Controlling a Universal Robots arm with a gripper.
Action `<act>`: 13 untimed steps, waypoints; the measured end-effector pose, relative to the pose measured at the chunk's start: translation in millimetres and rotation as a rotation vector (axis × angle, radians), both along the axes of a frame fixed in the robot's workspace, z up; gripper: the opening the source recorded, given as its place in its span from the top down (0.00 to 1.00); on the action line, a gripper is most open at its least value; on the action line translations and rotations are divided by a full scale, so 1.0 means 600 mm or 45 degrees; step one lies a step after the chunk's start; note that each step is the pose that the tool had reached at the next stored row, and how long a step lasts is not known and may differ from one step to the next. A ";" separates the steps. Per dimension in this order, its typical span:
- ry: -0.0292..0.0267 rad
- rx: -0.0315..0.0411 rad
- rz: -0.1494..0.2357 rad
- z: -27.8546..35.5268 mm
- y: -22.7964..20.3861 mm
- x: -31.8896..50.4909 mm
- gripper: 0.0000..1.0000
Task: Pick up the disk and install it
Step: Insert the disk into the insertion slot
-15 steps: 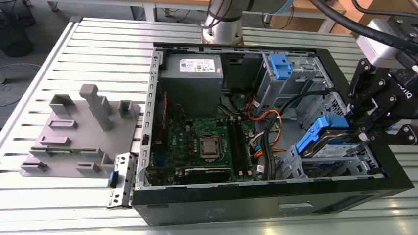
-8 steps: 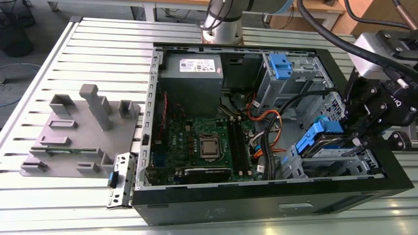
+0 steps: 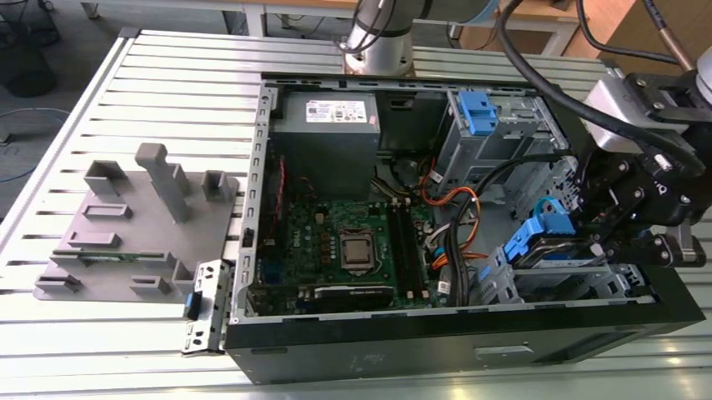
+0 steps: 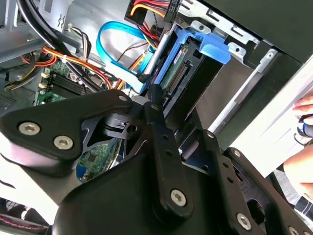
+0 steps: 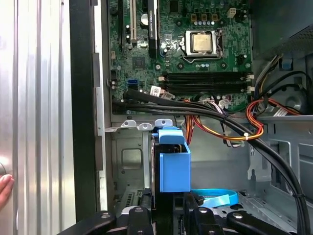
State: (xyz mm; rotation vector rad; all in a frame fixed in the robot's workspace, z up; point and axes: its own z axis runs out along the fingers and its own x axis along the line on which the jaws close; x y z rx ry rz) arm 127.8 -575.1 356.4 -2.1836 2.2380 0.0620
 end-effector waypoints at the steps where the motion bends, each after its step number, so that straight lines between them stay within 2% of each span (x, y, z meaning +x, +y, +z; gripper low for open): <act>1: 0.0000 0.0000 0.000 -0.003 0.0000 0.000 0.65; 7: 0.0001 -0.0002 0.000 -0.021 0.0000 0.000 0.65; 13: 0.0000 -0.0042 0.000 -0.023 0.0000 0.000 0.65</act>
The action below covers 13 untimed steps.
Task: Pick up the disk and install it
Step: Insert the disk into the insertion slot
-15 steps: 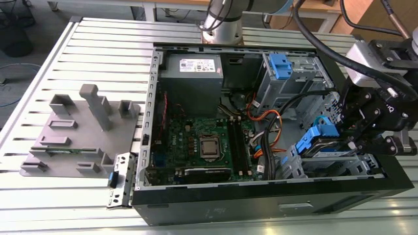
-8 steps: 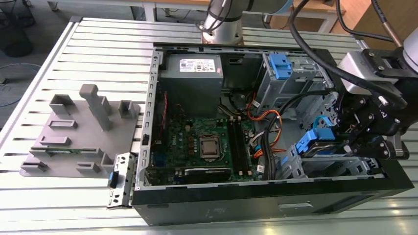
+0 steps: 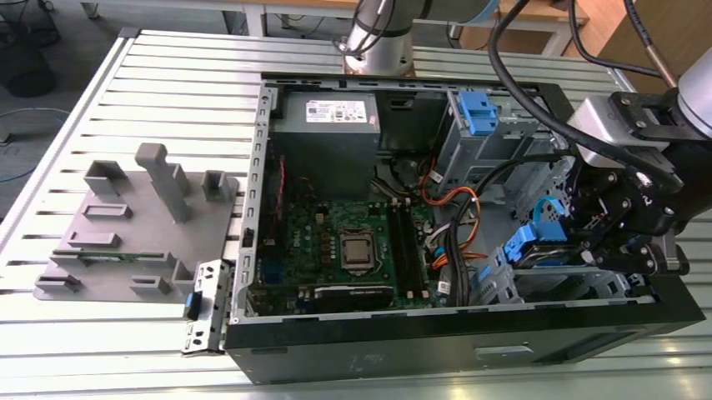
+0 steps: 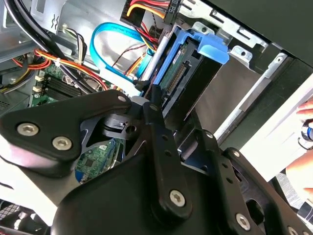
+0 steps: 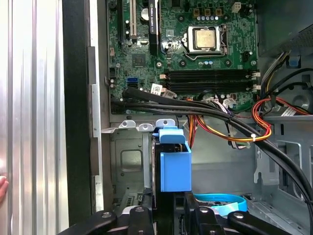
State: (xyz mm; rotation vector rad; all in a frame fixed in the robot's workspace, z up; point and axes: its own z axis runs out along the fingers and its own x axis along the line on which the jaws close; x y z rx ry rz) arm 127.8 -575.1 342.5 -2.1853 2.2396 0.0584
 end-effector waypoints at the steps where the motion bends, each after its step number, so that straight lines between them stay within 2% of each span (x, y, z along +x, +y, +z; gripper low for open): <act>1: 0.0000 0.0000 0.000 0.000 0.0000 0.000 0.65; 4: -0.0001 0.0001 0.000 0.000 0.0000 0.000 0.65; 5: 0.0001 0.0002 0.000 0.000 0.0000 0.000 0.59; 6: 0.0000 0.0001 0.000 0.000 0.0000 0.000 0.59; 7: 0.0000 0.0000 0.000 0.000 0.0000 0.000 0.52; 13: -0.0004 -0.0002 0.000 -0.001 0.0001 0.000 0.52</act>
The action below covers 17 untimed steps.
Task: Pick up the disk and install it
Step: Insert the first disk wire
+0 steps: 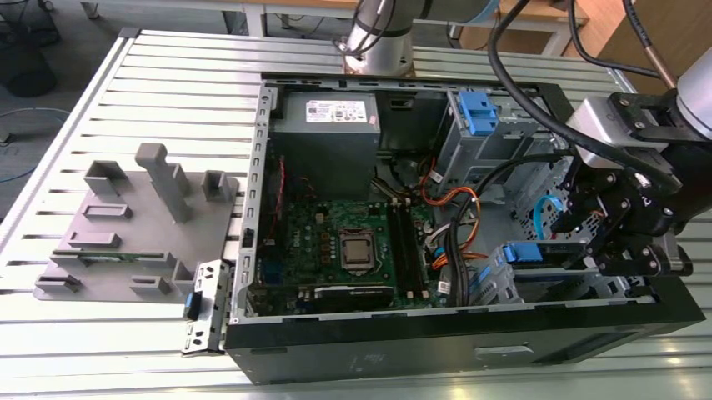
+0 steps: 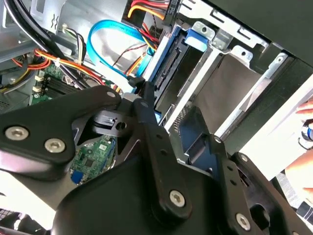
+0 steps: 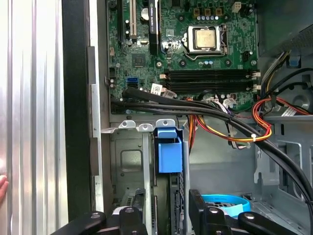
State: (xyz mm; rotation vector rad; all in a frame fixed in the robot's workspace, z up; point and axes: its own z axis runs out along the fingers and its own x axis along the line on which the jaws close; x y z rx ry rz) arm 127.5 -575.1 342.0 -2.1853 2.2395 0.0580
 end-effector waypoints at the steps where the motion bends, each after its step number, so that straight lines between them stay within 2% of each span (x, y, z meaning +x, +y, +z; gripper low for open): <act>1: 0.0000 0.0001 0.000 -0.001 0.0000 -0.002 0.52; 17: 0.0000 0.0002 0.000 0.006 0.0000 -0.004 0.52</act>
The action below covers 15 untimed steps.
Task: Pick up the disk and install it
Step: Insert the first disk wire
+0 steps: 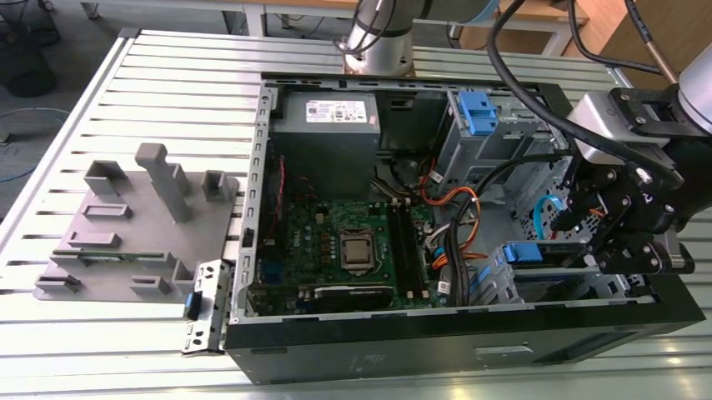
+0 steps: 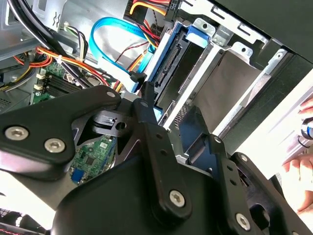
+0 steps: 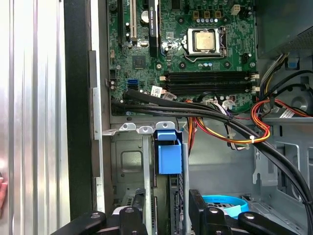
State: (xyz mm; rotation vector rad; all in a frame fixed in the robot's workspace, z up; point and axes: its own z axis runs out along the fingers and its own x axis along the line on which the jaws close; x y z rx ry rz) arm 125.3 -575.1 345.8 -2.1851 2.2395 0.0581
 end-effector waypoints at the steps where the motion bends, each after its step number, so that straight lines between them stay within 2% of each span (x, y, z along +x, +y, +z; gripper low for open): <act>1: 0.0000 0.0000 0.000 0.000 0.0000 0.000 0.52; 15: 0.0000 0.0000 0.000 0.006 0.0000 0.000 0.52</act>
